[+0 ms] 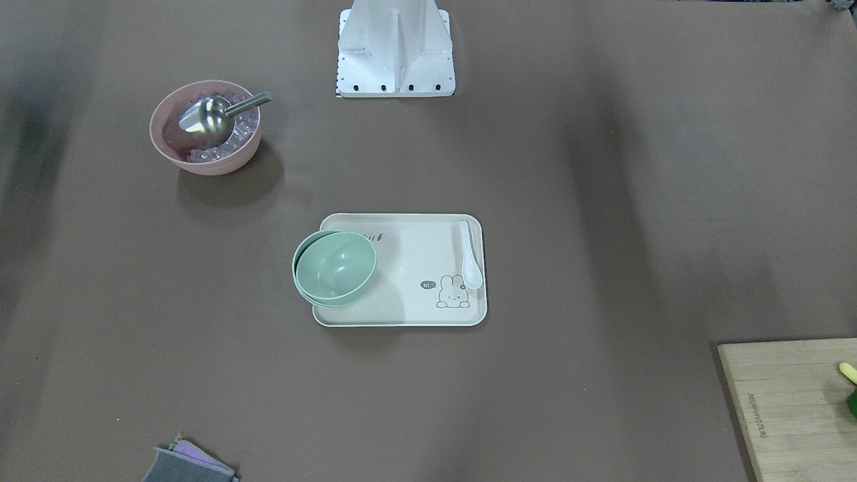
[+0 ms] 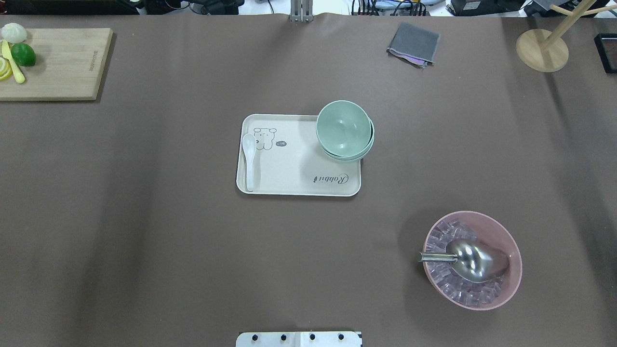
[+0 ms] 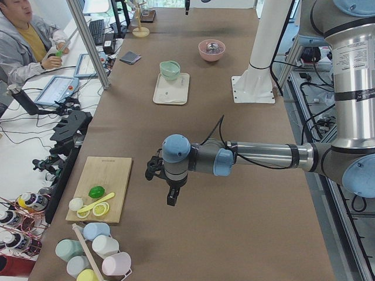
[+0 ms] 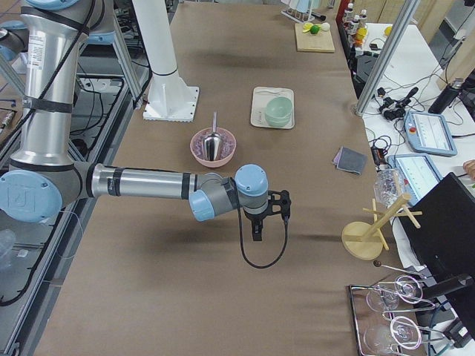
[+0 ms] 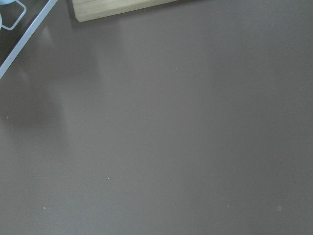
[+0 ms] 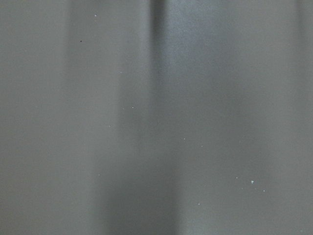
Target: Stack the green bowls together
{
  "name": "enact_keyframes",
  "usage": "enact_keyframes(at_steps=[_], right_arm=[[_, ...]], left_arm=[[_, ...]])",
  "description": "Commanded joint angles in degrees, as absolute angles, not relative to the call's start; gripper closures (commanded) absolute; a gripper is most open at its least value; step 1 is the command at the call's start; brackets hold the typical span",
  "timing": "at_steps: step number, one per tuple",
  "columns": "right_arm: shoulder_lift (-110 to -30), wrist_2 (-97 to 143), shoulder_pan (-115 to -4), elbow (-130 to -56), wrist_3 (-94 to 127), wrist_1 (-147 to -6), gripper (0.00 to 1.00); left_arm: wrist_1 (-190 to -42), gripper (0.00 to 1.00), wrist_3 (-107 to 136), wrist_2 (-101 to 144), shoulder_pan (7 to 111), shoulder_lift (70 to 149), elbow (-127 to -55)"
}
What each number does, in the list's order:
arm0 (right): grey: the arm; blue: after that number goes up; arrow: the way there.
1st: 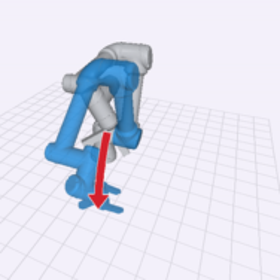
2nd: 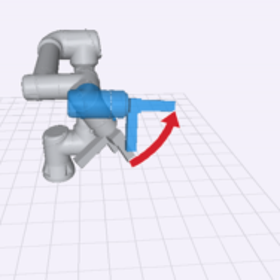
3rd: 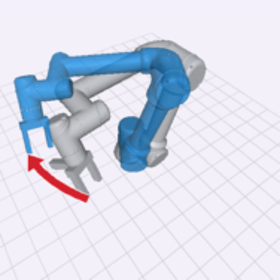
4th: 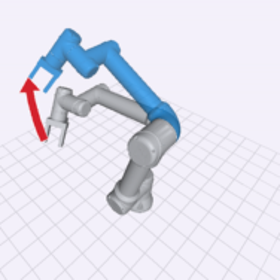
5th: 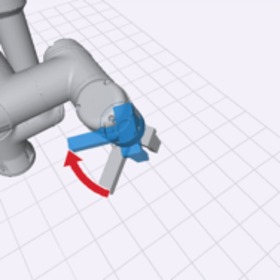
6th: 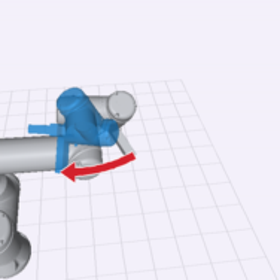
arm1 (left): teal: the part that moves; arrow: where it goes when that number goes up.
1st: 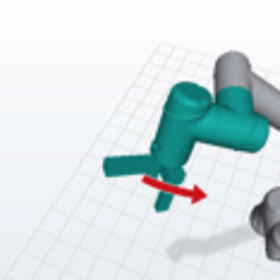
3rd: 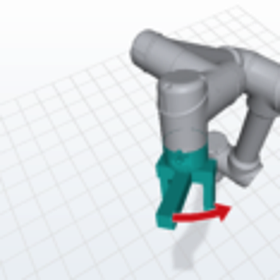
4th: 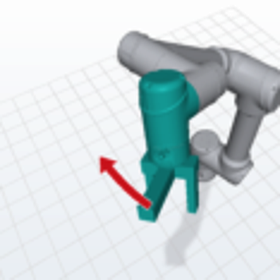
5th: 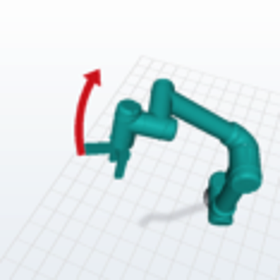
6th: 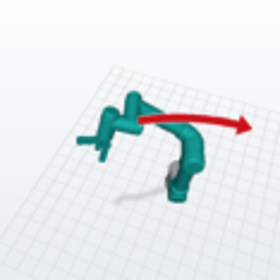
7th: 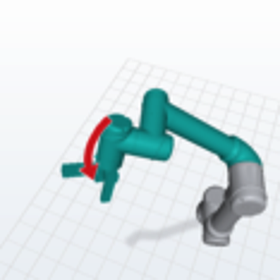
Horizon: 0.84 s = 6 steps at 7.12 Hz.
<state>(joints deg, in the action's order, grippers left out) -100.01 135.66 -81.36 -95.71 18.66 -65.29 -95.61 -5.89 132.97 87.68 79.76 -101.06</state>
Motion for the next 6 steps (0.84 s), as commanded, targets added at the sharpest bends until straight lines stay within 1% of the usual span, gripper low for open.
enact_keyframes(at_steps=[1,6], right_arm=[[-100.6,135.3,-82.0,-96.0,17.7,-65.1,0.0],[-100.7,132.5,-82.0,-95.4,17.3,-65.0,0.0]], left_arm=[[-95.6,0.01,-5.3,129.5,87.5,79.7,-101.6],[-95.9,0.01,-5.7,132.7,87.4,79.5,-100.9]])
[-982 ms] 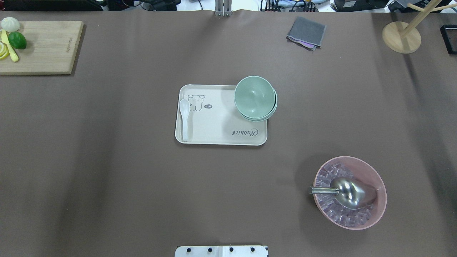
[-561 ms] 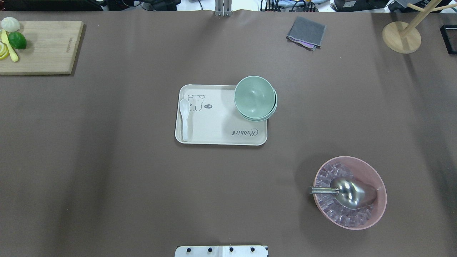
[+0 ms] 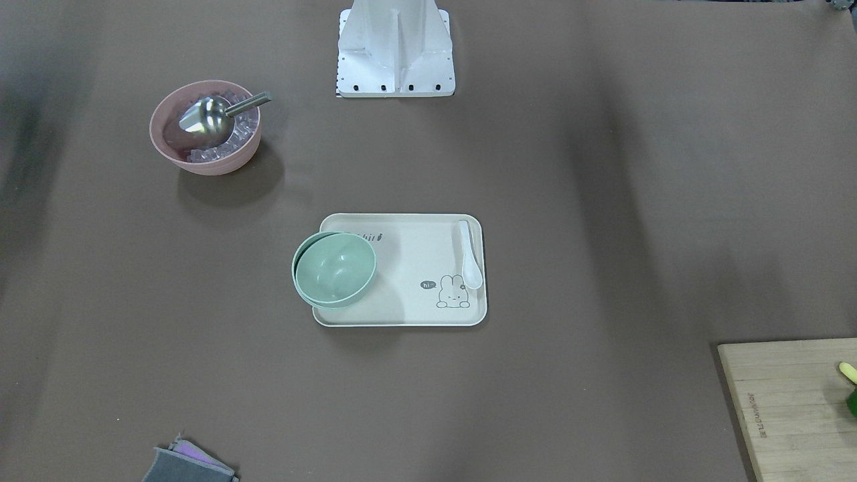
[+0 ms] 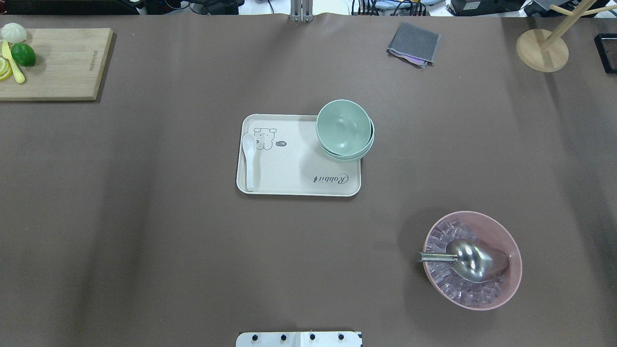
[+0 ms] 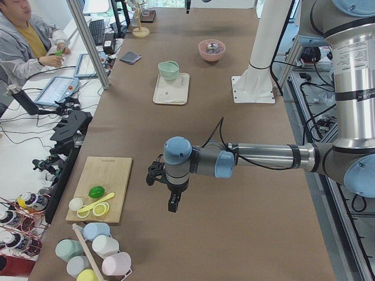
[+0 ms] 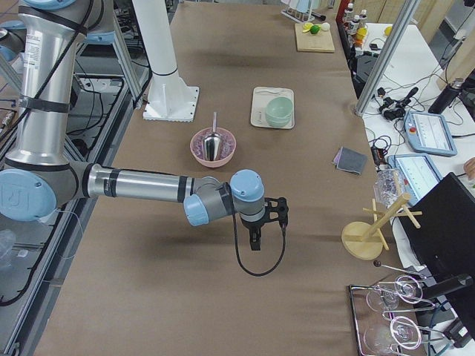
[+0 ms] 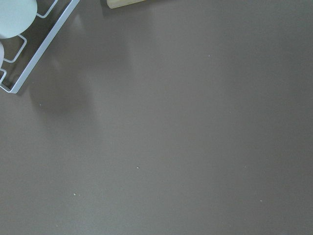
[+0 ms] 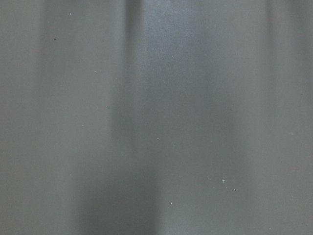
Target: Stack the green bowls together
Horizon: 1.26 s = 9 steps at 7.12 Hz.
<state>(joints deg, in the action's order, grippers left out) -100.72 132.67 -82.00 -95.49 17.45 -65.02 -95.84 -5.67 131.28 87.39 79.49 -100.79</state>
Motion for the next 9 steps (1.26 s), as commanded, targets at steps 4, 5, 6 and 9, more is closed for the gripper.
enact_keyframes(at_steps=[4,5,6,9], right_arm=[[-100.7,132.8,-82.0,-95.4,17.4,-65.0,0.0],[-100.6,132.8,-82.0,-95.4,17.4,-65.0,0.0],[-100.7,132.8,-82.0,-95.5,17.4,-65.0,0.0],[-100.7,132.8,-82.0,-95.5,17.5,-65.0,0.0]], left_arm=[[-95.5,0.01,-5.5,136.8,87.5,80.3,-100.9],[-95.6,0.01,-5.5,136.8,87.5,80.3,-101.0],[-95.5,0.01,-5.5,136.8,87.5,80.3,-101.0],[-95.6,0.01,-5.5,136.8,87.4,80.3,-101.1]])
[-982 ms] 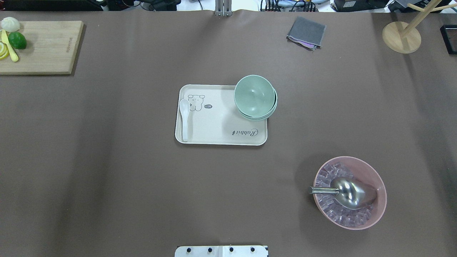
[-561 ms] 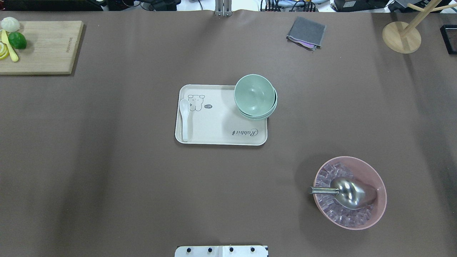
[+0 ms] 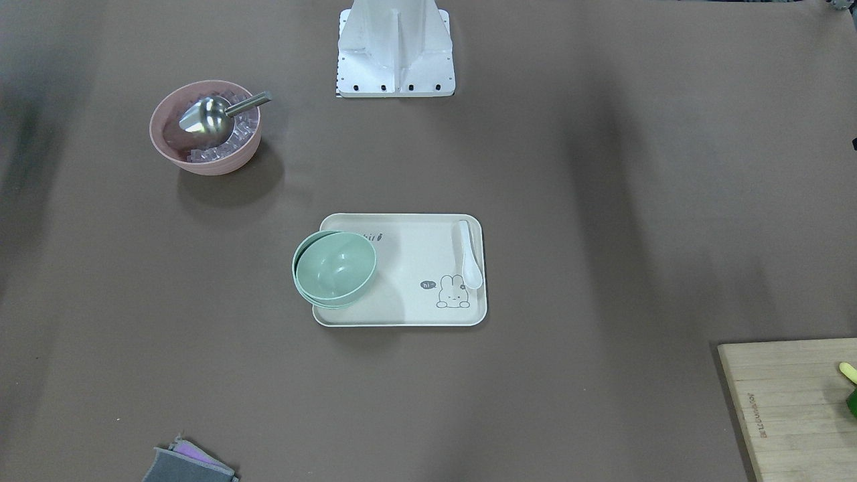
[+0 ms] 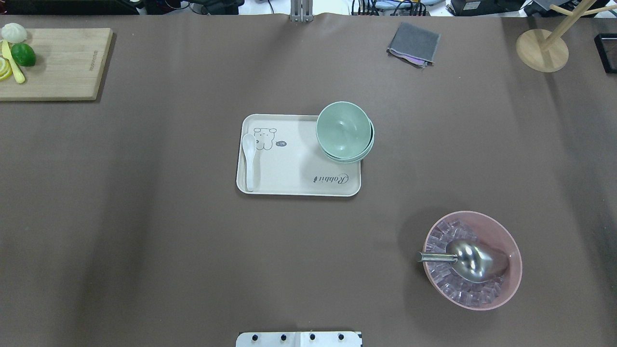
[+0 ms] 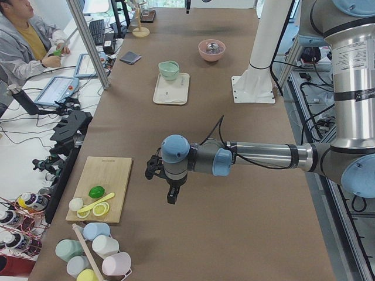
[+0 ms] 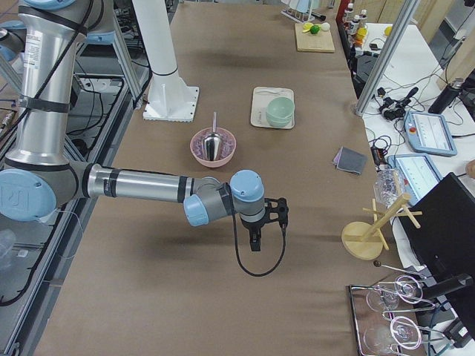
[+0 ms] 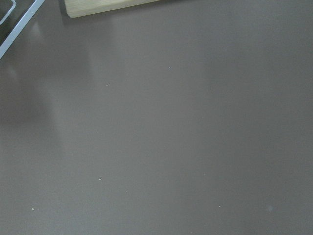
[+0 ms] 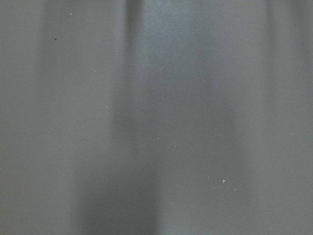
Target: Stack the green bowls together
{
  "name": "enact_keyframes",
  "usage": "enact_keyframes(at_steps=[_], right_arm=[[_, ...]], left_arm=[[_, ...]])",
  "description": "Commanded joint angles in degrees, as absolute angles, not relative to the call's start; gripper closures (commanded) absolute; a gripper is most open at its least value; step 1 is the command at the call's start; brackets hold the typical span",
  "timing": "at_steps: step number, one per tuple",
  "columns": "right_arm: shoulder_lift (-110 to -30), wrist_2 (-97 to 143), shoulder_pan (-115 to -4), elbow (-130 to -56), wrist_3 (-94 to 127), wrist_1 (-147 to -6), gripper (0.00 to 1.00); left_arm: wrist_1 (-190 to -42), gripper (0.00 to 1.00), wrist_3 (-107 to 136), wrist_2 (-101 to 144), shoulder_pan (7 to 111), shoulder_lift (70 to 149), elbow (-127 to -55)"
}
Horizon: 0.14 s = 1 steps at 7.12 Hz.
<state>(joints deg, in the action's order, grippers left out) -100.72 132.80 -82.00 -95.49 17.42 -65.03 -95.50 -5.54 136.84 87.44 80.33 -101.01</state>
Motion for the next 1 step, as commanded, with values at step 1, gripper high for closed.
enact_keyframes(at_steps=[1], right_arm=[[-100.7,132.8,-82.0,-95.4,17.5,-65.0,0.0]], left_arm=[[-95.7,0.01,-5.6,136.8,87.4,80.3,-101.2]])
